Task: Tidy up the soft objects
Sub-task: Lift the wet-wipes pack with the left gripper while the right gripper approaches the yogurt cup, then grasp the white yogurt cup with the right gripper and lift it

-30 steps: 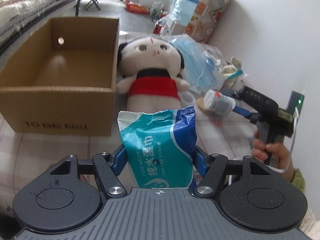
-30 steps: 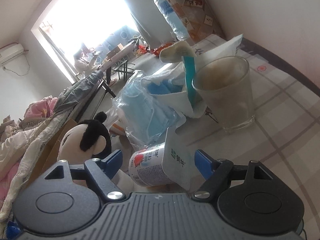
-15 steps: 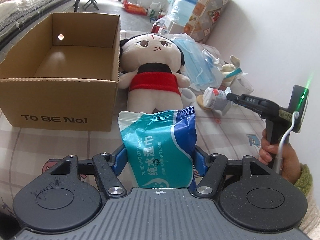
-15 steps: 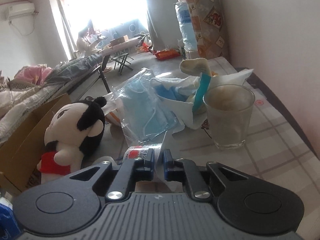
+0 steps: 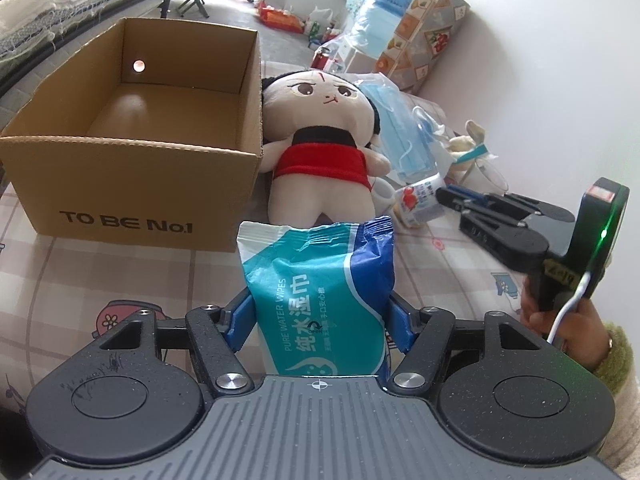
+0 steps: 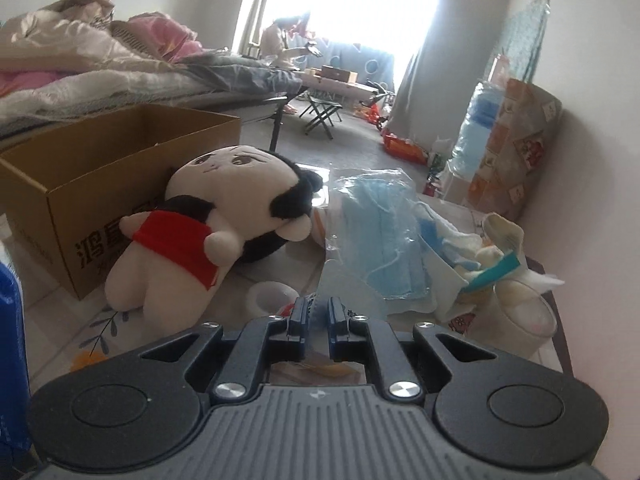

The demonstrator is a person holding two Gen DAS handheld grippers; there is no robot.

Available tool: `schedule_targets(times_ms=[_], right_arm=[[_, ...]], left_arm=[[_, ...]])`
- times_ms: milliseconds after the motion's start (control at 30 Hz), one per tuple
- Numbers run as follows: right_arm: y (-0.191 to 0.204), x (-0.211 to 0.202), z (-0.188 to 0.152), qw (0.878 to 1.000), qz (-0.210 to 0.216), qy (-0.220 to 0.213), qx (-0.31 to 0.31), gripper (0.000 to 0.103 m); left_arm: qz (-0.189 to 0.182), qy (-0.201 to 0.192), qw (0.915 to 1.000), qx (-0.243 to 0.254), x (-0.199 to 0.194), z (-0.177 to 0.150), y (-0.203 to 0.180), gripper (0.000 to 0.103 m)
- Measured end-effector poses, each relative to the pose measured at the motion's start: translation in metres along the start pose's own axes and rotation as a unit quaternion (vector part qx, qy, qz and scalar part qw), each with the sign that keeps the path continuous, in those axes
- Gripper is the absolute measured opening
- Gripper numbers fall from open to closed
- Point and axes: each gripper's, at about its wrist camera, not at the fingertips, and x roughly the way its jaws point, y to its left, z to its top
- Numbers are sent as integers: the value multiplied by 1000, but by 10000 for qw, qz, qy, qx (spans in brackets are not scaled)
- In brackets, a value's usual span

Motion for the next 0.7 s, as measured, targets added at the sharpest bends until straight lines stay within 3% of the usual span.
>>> schedule_targets(times_ms=[167,300,333,367,433,533,700], right_arm=[[14,-3,-3,9994,-36,-30,-356,15],[6,-3,-4,9997,225,-19,-68,23],[2,-2,-5,9994,353,-12,41,28],[0,-2,-6,9990,437,-19,114,45],[0,-4,-11,9985,495,-143,172,64],[2,-4,-16,9980,572,-161,204,64],[3,-12,-20,9986,177,-463,183,71]], left_arm=[[-43,-20,10000,-17,-1,0,3,65],[-103,-25,9999,-40,-3,1,8,65],[-97,-34,9999,-63,-3,1,8,65],[-96,-40,9999,-93,-3,0,9,65],[-106,-36,9999,-125,-4,0,10,65],[-101,-32,9998,-146,-5,0,11,65],[-76,-38,9998,-154,-5,0,10,65]])
